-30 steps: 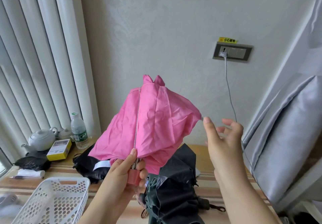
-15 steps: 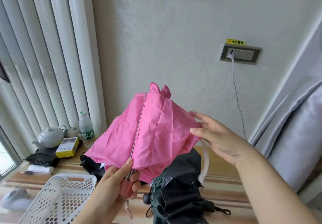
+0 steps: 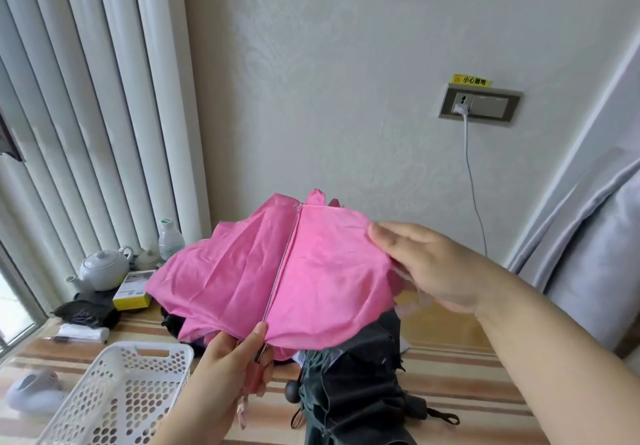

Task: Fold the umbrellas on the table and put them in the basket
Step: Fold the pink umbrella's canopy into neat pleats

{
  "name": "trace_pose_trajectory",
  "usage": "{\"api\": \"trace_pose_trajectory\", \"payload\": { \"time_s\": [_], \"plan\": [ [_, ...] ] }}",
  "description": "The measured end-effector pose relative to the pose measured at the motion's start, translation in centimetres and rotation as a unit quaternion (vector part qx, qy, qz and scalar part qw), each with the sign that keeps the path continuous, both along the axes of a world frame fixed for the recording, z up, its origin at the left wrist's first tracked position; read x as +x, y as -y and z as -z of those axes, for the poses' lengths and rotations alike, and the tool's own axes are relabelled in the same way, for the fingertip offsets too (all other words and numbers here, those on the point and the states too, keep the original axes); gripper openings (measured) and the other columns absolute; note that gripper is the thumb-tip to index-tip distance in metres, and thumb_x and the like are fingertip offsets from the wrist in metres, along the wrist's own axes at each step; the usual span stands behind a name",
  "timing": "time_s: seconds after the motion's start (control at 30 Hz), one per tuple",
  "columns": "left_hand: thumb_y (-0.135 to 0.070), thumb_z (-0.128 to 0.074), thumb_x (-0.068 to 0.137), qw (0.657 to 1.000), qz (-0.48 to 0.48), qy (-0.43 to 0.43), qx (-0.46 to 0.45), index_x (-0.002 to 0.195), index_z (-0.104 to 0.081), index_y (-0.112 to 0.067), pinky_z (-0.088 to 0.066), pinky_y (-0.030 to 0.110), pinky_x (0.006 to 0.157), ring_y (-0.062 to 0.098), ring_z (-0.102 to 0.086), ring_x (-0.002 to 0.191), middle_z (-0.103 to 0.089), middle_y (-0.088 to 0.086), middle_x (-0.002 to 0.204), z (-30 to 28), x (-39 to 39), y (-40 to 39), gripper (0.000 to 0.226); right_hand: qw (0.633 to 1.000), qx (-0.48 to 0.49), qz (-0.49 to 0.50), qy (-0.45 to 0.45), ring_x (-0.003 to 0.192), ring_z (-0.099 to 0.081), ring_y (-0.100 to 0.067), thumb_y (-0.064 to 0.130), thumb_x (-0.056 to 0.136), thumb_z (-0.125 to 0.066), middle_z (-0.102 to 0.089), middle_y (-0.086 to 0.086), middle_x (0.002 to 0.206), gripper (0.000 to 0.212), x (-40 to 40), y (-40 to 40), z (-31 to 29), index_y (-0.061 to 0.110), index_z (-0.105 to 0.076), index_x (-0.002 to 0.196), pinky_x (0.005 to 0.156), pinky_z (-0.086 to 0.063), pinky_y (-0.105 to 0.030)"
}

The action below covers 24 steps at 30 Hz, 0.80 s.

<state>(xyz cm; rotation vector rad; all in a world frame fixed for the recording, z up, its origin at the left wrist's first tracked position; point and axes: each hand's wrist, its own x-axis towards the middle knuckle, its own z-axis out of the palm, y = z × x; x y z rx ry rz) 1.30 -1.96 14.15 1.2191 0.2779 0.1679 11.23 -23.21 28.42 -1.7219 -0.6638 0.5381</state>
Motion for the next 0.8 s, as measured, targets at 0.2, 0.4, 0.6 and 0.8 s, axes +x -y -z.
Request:
{"api": "trace_pose_trajectory", "payload": {
  "time_s": [0.2,0.4,0.6,0.8],
  "plan": [
    [-0.013,-0.052,0.094,1.000,-0.024,0.000,0.004,0.063,-0.050,0.002,-0.033,0.025,0.036,0.020,-0.039,0.042,-0.043,0.016,0.057,0.5,-0.3,-0.3,0.034,0.967,-0.233,-0.103,0.006,0.099,-0.067,-0.007,0.054,0.067,-0.076,-0.071,0.008,0.107,0.055,0.1,-0.2,0.7,0.022,-0.064,0.109,0.089,-0.052,-0.025],
    [-0.018,-0.055,0.090,1.000,-0.022,0.011,0.000,0.058,-0.048,-0.001,-0.031,0.026,0.042,0.020,-0.041,0.046,-0.040,0.014,0.058,0.2,-0.1,-0.5,0.037,0.953,-0.280,-0.114,0.017,0.077,-0.060,-0.021,0.045,0.061,-0.087,-0.059,-0.008,0.076,0.049,0.5,0.6,1.4,0.006,-0.061,0.075,0.077,-0.051,-0.032],
    [-0.019,-0.058,0.082,0.997,0.018,-0.002,-0.069,0.065,-0.058,-0.003,-0.037,0.023,0.038,0.020,-0.046,0.045,-0.050,0.011,0.057,-0.5,-0.2,0.1,0.024,0.970,-0.214,-0.098,0.059,0.074,-0.064,-0.009,0.011,0.083,-0.074,-0.066,0.007,0.070,0.031,0.9,-0.1,0.8,0.025,-0.066,0.057,0.085,-0.052,-0.032],
    [-0.013,-0.058,0.075,0.991,0.050,-0.010,-0.128,0.052,-0.066,-0.009,-0.040,0.024,0.036,0.017,-0.048,0.043,-0.050,0.008,0.056,-1.1,-0.3,0.5,0.024,0.940,-0.297,-0.117,0.125,0.067,-0.049,-0.012,0.041,0.072,-0.080,-0.050,0.006,0.064,0.036,0.9,0.1,0.5,0.021,-0.052,0.061,0.072,-0.041,-0.033]
  ]
}}
